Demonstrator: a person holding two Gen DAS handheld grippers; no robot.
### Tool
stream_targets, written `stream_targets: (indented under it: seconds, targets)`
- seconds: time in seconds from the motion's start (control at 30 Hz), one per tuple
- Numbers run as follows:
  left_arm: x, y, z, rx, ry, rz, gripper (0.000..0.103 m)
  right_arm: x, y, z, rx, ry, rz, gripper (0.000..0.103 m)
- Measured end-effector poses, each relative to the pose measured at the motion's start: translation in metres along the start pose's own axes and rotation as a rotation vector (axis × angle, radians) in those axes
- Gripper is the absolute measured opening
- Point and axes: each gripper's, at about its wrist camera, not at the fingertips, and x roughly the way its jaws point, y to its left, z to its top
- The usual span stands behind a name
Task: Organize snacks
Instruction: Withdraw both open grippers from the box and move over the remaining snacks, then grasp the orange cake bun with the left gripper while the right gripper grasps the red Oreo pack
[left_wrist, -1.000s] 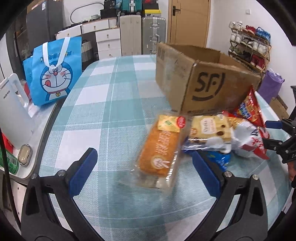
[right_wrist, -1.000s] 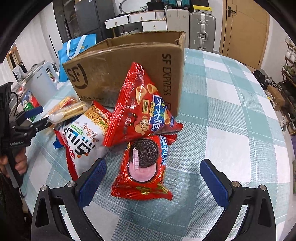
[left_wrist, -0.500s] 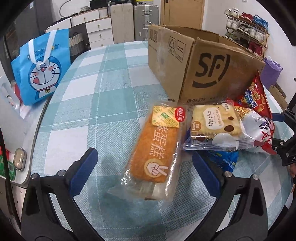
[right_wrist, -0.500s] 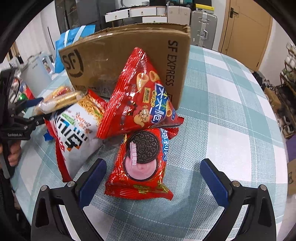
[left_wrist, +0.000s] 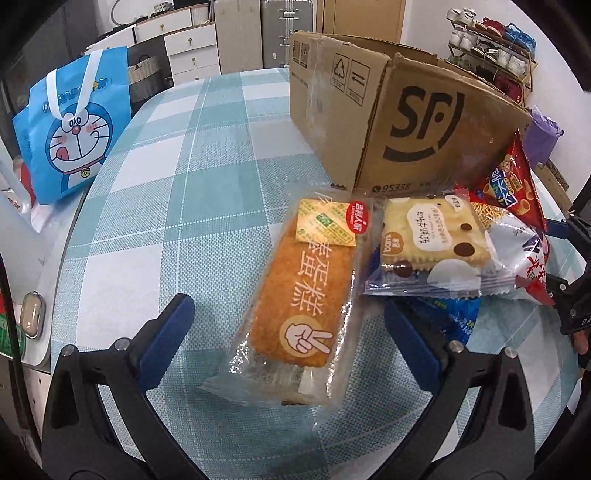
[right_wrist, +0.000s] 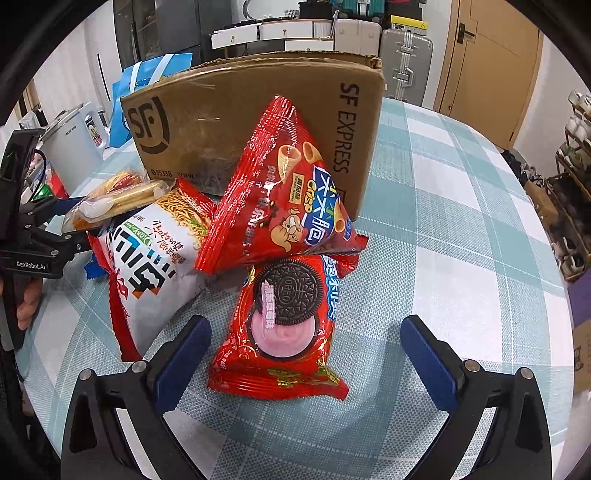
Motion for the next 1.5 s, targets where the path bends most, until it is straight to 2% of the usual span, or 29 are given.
stream_targets:
  seconds: [0.33,0.47,0.67,0.77,0.9,1.0,1.1,1.17,1.27,1.37,1.5]
  targets:
    - [-0.001,0.0,-0.001,0.0,0.0,0.001,0.103,-0.003,-0.001,0.001,0.038,-0.007,-0.023,0.1]
    - [0.001,0.001,0.002,0.001,0.0,-0.003,0.103,-0.009,-0.002,0.002,0.058,-0.029,-0.028,0.084]
    - [0.003,0.002,0.005,0.003,0.0,-0.006,0.103,-0.017,-0.006,-0.001,0.099,-0.065,0.024,0.053]
    - [0.003,0.001,0.005,0.006,0.0,-0.008,0.103,-0.019,-0.006,-0.001,0.103,-0.074,0.042,0.045]
    - [0.001,0.0,0.003,0.014,-0.002,-0.017,0.101,-0.022,-0.009,-0.002,0.118,-0.081,0.051,0.045]
    - [-0.004,-0.001,0.001,0.02,-0.019,-0.025,0.089,-0.025,-0.012,-0.006,0.125,-0.088,0.059,0.045]
    - [-0.009,-0.002,-0.002,0.027,-0.035,-0.035,0.072,-0.026,-0.015,-0.008,0.139,-0.086,0.072,0.045]
    - [-0.013,-0.004,-0.004,0.034,-0.044,-0.041,0.056,-0.026,-0.017,-0.008,0.146,-0.087,0.072,0.045]
    - [-0.019,-0.004,-0.009,0.023,-0.054,-0.042,0.04,-0.026,-0.017,-0.008,0.145,-0.088,0.08,0.045]
    - [-0.025,-0.003,-0.015,0.002,-0.063,-0.059,0.034,-0.027,-0.017,-0.008,0.144,-0.092,0.086,0.045]
    - [-0.039,0.001,-0.027,-0.044,-0.089,-0.067,0.034,-0.026,-0.016,-0.008,0.142,-0.095,0.091,0.045]
